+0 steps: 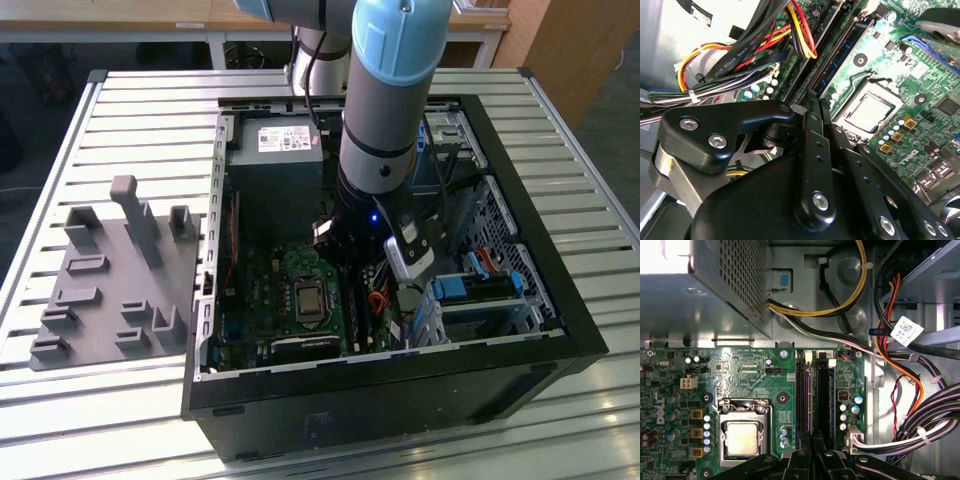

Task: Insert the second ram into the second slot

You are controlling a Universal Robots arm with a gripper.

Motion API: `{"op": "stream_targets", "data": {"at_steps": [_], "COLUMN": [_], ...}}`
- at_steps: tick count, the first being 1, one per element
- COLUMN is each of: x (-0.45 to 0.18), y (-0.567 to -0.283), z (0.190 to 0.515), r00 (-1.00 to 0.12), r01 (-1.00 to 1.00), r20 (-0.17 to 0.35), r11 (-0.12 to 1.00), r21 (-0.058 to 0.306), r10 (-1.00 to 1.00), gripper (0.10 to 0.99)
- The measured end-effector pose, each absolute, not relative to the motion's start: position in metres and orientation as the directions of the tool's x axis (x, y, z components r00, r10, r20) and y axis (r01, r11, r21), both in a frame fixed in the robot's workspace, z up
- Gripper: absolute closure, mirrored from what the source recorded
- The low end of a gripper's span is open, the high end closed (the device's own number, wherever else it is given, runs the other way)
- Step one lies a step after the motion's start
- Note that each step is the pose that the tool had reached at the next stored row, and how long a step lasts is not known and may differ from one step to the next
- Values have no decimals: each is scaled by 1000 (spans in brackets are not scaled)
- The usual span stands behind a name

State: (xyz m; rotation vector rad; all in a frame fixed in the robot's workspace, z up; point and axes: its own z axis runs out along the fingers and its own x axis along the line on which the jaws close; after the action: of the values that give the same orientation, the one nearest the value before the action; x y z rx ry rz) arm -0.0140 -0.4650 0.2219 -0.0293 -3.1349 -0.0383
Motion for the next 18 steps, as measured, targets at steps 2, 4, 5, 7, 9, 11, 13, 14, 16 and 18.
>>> {"op": "stream_targets", "data": {"at_steps": [2,4,5,7,9,11,13,14,16,18], "x": [-14,-14,-14,-14,-14,-14,-14,-14,-14,-14], "y": [-465,-465,-465,-465,-465,-465,-465,-465,-465,-465], "z": [222,222,222,222,221,221,221,221,220,220], "r00": [-1000,-1000,-1000,-1000,-1000,-1000,-1000,-1000,-1000,-1000], "r01": [19,20,20,20,20,21,22,22,24,25], "r20": [7,6,7,7,6,6,6,6,6,6], "r11": [1000,1000,1000,1000,1000,1000,1000,1000,1000,1000], "r21": [19,18,18,18,18,18,18,18,18,18], "r10": [19,20,20,20,20,21,22,22,24,25], "gripper": [953,953,953,953,953,953,953,953,953,953]}}
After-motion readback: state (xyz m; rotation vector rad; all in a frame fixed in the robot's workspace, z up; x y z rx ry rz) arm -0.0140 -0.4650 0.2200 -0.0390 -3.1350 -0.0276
